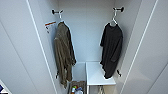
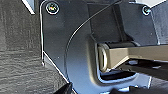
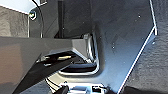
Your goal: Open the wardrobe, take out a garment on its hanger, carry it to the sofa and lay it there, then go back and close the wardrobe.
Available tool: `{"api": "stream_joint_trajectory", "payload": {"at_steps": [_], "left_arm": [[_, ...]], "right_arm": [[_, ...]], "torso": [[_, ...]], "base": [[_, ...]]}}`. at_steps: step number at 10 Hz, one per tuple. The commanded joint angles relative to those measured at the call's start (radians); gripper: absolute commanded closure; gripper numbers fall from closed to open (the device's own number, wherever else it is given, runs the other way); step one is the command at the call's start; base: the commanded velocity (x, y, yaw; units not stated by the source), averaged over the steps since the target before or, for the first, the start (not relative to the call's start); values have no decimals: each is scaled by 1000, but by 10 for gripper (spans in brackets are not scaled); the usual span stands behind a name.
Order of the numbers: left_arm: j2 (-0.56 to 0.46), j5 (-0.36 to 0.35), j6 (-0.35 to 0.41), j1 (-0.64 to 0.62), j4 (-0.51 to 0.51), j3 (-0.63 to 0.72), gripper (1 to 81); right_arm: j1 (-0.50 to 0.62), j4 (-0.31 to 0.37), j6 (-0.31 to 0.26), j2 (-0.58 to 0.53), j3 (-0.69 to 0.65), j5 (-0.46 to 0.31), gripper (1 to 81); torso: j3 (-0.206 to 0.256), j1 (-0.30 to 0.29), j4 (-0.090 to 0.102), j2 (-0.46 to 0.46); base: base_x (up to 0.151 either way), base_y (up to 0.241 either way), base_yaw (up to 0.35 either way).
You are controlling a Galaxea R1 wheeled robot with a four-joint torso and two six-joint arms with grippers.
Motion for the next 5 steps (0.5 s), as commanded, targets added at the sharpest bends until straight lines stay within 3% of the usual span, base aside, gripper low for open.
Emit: {"api": "stream_joint_trajectory", "payload": {"at_steps": [1,5], "left_arm": [[-5,54,1,-25,0,-2,10],[-3,54,1,-25,1,-2,10]], "right_arm": [[21,-12,-3,5,7,-55,10],[34,-10,-3,4,4,-62,10]], "torso": [[0,0,0,0],[0,0,0,0]], "base": [[97,0,0],[97,0,0]]}}
